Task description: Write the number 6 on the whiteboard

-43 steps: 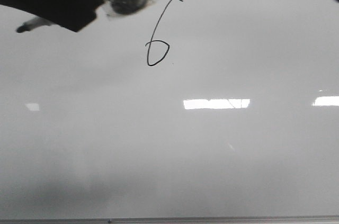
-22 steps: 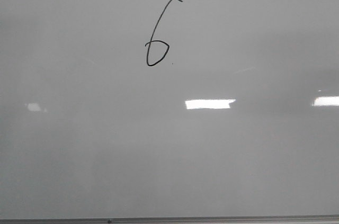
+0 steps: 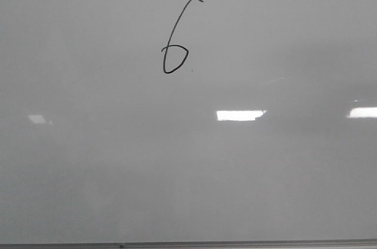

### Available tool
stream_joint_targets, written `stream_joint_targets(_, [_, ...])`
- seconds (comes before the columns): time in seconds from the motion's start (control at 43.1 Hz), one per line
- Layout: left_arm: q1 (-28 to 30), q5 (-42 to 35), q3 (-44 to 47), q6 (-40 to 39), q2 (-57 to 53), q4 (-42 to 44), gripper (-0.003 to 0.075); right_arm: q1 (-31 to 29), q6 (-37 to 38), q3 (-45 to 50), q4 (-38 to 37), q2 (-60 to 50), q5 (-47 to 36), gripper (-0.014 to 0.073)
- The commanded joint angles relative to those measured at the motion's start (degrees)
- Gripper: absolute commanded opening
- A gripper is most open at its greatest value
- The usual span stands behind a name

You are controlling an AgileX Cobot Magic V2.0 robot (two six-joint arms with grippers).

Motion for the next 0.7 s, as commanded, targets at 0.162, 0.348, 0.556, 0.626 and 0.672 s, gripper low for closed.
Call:
stream_joint_targets(0.162, [4.7,-16.91,-1.55,-1.44,15.02,-0.94,0.0029,-0.38,0.4,-1.44,0.44,0.19,-4.76,-0.0068])
stream_joint_targets(0.348, [4.04,-27.01,-1.54,-1.44,24.28,-1.18,0.0029,-0.38,0.4,-1.36,0.46,0.19,-4.95,-0.0068])
stream_joint_targets(0.556, [4.04,-36.32,-1.77,-1.44,31.73,-1.18,0.0029,-0.38,0.4,-0.25,0.58,0.19,-6.64,-0.0068])
stream_joint_targets(0.626, [4.04,-36.71,-2.16,-1.44,33.44,-1.18,0.0036,-0.38,0.4,-0.18,0.58,0.19,-6.88,-0.0068])
stream_joint_targets(0.672, [4.04,-37.64,-2.16,-1.44,34.26,-1.18,0.0046,-0.38,0.4,-0.18,0.58,0.19,-7.05,-0.0068])
